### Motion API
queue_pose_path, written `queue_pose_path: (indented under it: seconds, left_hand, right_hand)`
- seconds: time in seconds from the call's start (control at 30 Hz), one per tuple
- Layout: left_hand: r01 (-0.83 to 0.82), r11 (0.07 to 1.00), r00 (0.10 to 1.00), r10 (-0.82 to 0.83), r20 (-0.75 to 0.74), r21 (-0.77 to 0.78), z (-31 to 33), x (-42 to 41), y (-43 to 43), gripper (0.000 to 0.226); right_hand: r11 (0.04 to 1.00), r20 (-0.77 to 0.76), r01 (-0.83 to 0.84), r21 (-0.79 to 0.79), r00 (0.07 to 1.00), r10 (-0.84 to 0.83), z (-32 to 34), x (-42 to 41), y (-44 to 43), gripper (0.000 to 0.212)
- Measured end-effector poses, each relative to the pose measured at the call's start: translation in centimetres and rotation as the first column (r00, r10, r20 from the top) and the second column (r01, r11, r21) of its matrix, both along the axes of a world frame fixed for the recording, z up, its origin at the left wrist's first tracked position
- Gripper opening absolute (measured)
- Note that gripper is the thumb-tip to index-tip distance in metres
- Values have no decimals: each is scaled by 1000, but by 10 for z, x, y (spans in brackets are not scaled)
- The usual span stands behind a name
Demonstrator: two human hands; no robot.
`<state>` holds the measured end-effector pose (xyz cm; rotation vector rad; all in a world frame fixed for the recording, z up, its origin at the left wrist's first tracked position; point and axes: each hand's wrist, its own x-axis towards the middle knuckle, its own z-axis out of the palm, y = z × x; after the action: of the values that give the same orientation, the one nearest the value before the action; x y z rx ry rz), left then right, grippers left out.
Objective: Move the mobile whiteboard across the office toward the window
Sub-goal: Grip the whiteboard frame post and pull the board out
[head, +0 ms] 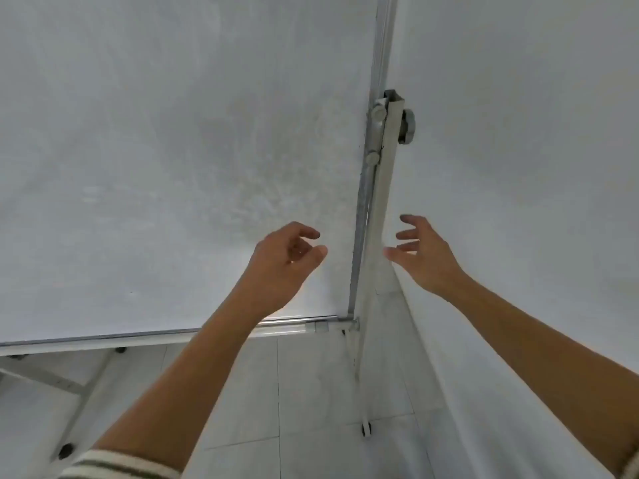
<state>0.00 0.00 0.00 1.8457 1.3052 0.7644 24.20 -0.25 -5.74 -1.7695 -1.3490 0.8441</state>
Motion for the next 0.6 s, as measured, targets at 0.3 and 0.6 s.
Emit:
queue_pose_path:
  seconds: [0.3, 0.6]
  left_hand:
    - [61, 948, 995, -33, -96, 311, 60, 81, 86, 38]
    - [28, 905, 993, 24, -117, 425, 56, 117, 140, 36]
  right_hand:
    - [998, 273, 38, -44, 962, -25, 3, -26, 72, 35]
    - [999, 320, -1, -45, 947, 15, -10, -9, 116, 33]
